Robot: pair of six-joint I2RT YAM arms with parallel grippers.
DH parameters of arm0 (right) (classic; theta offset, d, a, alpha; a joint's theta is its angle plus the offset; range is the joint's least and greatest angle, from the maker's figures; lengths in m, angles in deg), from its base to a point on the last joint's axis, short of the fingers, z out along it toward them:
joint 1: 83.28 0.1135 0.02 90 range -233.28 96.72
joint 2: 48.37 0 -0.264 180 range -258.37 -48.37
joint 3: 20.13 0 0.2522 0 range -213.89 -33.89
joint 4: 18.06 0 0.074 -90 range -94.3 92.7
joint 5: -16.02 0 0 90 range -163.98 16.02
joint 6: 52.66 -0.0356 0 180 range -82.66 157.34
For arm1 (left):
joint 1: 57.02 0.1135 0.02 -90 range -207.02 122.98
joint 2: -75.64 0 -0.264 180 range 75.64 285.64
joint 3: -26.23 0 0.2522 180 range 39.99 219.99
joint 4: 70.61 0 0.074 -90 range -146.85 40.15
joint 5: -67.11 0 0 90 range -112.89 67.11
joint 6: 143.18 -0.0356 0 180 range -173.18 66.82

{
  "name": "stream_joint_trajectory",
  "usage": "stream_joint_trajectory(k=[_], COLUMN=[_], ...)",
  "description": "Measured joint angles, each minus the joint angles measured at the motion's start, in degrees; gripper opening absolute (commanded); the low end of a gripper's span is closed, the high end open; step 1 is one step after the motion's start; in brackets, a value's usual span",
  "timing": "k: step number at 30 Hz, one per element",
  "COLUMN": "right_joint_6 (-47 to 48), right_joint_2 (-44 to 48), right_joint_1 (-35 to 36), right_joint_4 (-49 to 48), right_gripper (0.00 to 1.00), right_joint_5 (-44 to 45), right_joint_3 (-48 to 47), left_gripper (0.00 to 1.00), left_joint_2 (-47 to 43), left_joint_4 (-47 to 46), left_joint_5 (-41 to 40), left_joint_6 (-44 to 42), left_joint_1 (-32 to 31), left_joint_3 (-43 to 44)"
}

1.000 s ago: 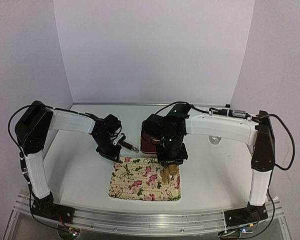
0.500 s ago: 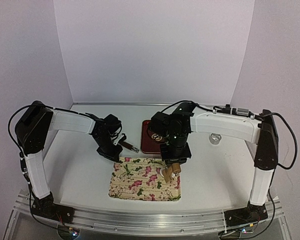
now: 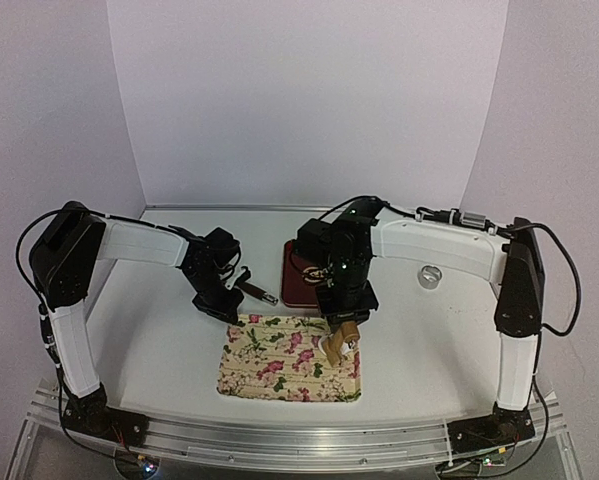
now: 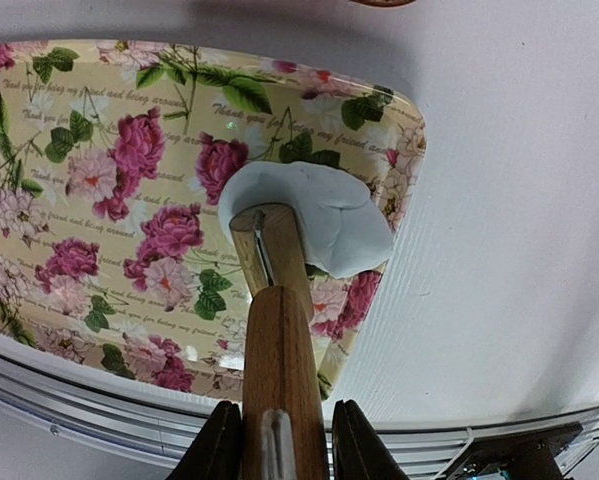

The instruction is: Roll out the dumpling wrappers from the dough

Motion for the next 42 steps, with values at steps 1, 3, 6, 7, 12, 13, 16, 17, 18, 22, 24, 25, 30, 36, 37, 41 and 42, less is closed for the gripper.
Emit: stream_joint_trajectory(k=[1, 3, 6, 7, 12, 13, 16, 17, 18, 22, 24, 25, 30, 36, 37, 41, 42], right_joint_6=[0.36, 1.3, 2.86, 3.32, 5.96, 6.35, 7.28, 7.54, 7.7, 7.92, 7.88, 7.84, 5.86, 0.79, -0.11, -3.2, -3.64], right_joint_2=[-0.28, -1.01, -2.12, -2.52, -5.26, -5.8, -7.07, -7.34, -7.48, -8.01, -8.88, -9.38, -10.84, -7.39, -6.16, -2.19, -1.63], right_joint_1=[-0.01, -0.01, 0.01, 0.01, 0.33, 0.52, 1.25, 1.52, 1.76, 2.69, 3.22, 3.51, 4.87, 5.35, 5.23, 4.73, 4.55], right_joint_4=[0.23, 0.74, 1.39, 1.77, 4.31, 4.75, 5.66, 5.83, 5.89, 6.11, 6.66, 6.83, 4.97, 3.32, 3.04, 3.94, 4.02], right_gripper=[0.0, 0.0, 0.0, 0.0, 0.0, 0.0, 0.0, 0.0, 0.0, 0.0, 0.0, 0.0, 0.0, 0.0, 0.0, 0.0, 0.0], right_joint_5=[-0.06, -0.26, -0.96, -1.04, -1.47, -1.45, -1.41, -1.4, -1.4, -1.39, -1.41, -1.43, -0.94, 1.8, 2.33, 4.61, 4.98], right_joint_3=[-0.39, -1.49, -3.28, -3.87, -8.24, -9.09, -11.19, -11.7, -11.99, -13.21, -15.09, -16.41, -24.27, -23.49, -21.57, -15.01, -13.83], left_gripper=[0.0, 0.0, 0.0, 0.0, 0.0, 0.0, 0.0, 0.0, 0.0, 0.0, 0.0, 0.0, 0.0, 0.0, 0.0, 0.0, 0.0], left_joint_2=[0.0, 0.0, 0.0, 0.0, 0.0, 0.0, 0.0, 0.0, 0.0, 0.0, 0.0, 0.0, 0.0, -0.37, -0.53, -1.2, -1.33], left_joint_4=[0.0, 0.0, 0.0, 0.0, 0.02, 0.02, 0.02, 0.02, 0.02, 0.02, 0.02, 0.02, 0.02, -0.67, -1.02, -2.39, -2.66], left_joint_5=[0.07, 0.14, 0.15, 0.15, 0.15, 0.15, 0.15, 0.15, 0.15, 0.13, 0.09, 0.06, 0.06, 0.1, 0.09, 0.09, 0.07], left_joint_6=[0.05, 0.09, 0.27, 0.35, 1.06, 1.23, 1.57, 1.62, 1.68, 2.0, 2.09, 2.19, 2.97, 3.41, 3.5, 3.49, 3.42], left_joint_1=[0.05, 0.08, 0.08, 0.08, 0.08, 0.08, 0.08, 0.08, 0.08, 0.08, 0.08, 0.08, 0.08, 0.08, 0.08, 0.08, 0.08], left_joint_3=[0.0, 0.0, 0.0, 0.0, 0.0, 0.0, 0.0, 0.0, 0.0, 0.0, 0.0, 0.0, -0.01, -0.69, -0.95, -2.04, -2.29])
